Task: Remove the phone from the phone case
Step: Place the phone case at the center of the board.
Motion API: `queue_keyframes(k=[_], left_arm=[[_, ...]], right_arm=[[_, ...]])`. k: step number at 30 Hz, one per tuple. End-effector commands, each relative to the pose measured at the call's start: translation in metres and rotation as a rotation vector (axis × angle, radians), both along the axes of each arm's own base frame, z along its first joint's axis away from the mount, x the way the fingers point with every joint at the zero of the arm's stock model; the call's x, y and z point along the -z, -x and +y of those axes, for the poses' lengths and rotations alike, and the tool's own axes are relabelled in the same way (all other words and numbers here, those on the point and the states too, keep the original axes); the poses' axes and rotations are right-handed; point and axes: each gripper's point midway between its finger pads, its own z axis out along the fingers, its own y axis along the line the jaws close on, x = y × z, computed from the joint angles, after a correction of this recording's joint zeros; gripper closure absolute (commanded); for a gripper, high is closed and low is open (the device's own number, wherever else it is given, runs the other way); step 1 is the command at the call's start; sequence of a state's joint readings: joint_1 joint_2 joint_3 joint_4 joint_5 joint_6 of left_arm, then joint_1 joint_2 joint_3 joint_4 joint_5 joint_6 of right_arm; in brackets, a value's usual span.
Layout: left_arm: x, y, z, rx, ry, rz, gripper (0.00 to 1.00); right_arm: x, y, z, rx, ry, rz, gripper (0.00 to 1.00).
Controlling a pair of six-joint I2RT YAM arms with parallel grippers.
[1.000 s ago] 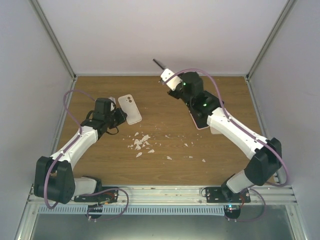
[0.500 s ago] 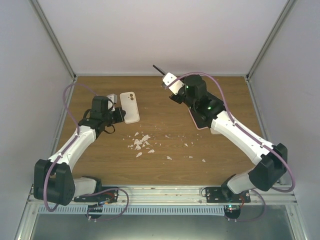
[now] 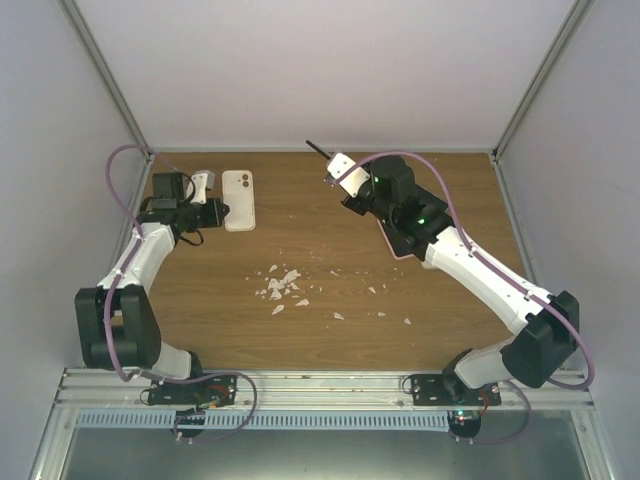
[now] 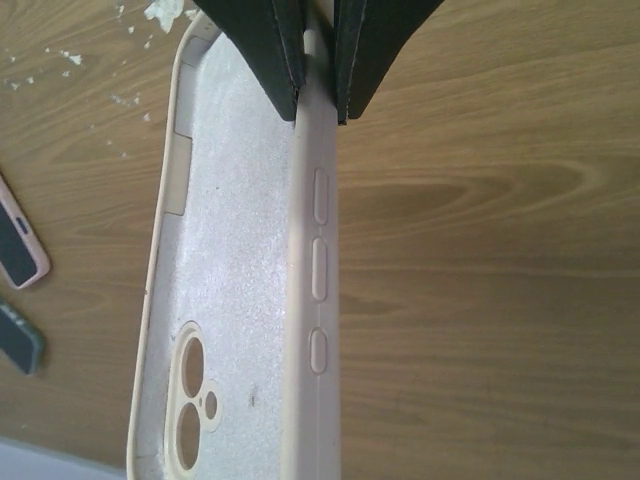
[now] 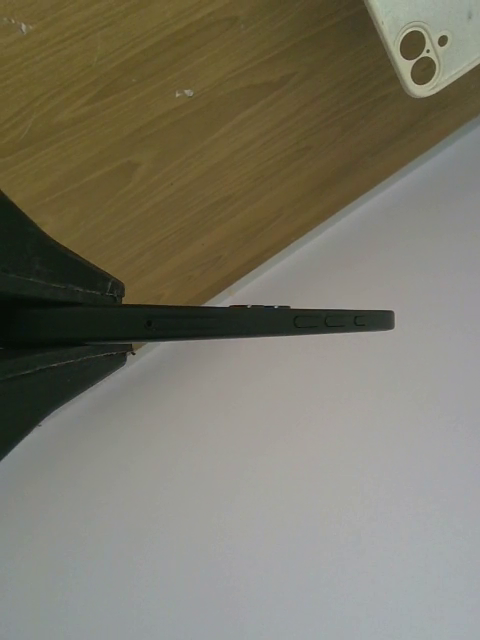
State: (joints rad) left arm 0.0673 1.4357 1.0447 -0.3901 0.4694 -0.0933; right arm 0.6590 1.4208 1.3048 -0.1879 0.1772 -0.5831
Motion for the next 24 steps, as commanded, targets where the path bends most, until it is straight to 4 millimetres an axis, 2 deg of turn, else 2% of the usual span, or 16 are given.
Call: queue_keyframes(k=[1, 10, 17, 24], left_arm=[[0.01, -0.009, 0.006, 0.062, 0.005, 0.026, 1.0], [0.038, -0.034, -0.003, 0.075, 0.103, 0.105, 1.0], [0.059, -0.047, -0.027, 0.111, 0.159, 0.171, 1.0], [0.083, -0.062, -0.014, 0.074, 0.099, 0.216, 1.0]], right_arm=[[-0.023, 0.007, -0.002, -0.006, -0.072, -0.045, 0.99], [-0.016, 0.009, -0.002, -0.009, -0.073, -0.026, 1.0], [-0.012, 0.01, -0.003, -0.008, -0.069, -0.018, 0.99], [-0.007, 0.011, -0.002, -0.013, -0.066, -0.005, 1.0]])
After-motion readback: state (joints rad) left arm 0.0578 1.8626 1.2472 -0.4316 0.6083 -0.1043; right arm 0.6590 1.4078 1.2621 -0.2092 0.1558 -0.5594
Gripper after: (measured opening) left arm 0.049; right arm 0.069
